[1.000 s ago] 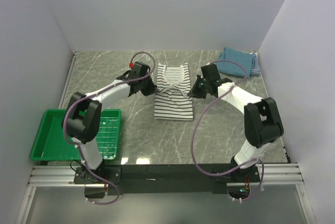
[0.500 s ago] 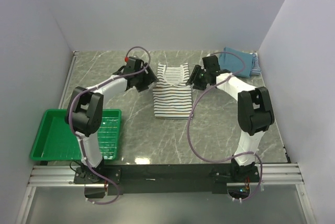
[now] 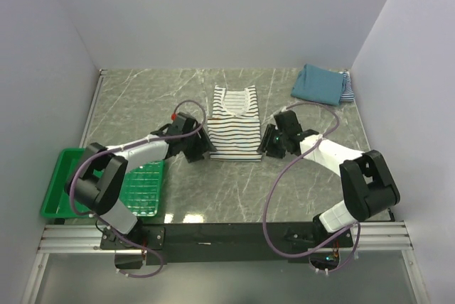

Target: Fold and stack the tank tops

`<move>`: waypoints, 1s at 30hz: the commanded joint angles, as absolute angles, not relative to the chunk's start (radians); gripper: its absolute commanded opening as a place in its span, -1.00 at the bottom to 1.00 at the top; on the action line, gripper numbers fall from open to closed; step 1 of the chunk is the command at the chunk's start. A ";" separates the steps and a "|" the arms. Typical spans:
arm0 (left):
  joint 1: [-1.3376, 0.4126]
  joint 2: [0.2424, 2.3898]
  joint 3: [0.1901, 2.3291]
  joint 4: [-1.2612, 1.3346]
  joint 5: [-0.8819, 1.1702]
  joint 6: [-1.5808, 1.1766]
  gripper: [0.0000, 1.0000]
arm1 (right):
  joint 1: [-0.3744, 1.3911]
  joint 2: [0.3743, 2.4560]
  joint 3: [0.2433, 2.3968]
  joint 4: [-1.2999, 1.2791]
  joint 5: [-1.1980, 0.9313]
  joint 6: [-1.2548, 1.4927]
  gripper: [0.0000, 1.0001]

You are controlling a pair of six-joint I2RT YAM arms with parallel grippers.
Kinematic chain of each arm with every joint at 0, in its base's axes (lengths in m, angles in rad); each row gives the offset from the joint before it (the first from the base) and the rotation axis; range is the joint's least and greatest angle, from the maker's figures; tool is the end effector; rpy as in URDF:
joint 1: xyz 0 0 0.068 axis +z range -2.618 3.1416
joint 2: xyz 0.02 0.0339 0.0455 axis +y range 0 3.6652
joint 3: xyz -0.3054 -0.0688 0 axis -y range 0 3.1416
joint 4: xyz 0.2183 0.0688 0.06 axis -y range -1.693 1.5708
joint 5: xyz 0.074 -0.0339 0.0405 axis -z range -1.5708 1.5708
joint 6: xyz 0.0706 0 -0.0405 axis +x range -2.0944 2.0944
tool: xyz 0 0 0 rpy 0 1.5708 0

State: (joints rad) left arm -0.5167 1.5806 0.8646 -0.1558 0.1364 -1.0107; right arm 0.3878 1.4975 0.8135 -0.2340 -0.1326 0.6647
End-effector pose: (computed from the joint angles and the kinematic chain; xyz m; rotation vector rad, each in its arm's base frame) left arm 0.2732 -0.1663 0.2107 -0.5766 2.5533 -0.7887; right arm 0.2670 0.1191 0.2123 0.2986 2.5631 0.5868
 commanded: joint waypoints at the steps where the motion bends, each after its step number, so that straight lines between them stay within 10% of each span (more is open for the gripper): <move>1: -0.537 1.542 0.819 -0.089 0.173 -1.060 0.34 | 0.410 1.450 0.781 -0.190 -0.089 0.687 -0.01; 30: -0.561 1.664 0.779 -0.093 0.080 -1.160 -0.17 | 0.423 1.508 0.664 -0.095 -0.126 0.769 -0.17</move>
State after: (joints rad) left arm -0.5446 1.6230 0.7605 -0.0578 0.1345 -1.1660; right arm 0.4129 1.4963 0.6846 -0.1154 -0.1341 0.7620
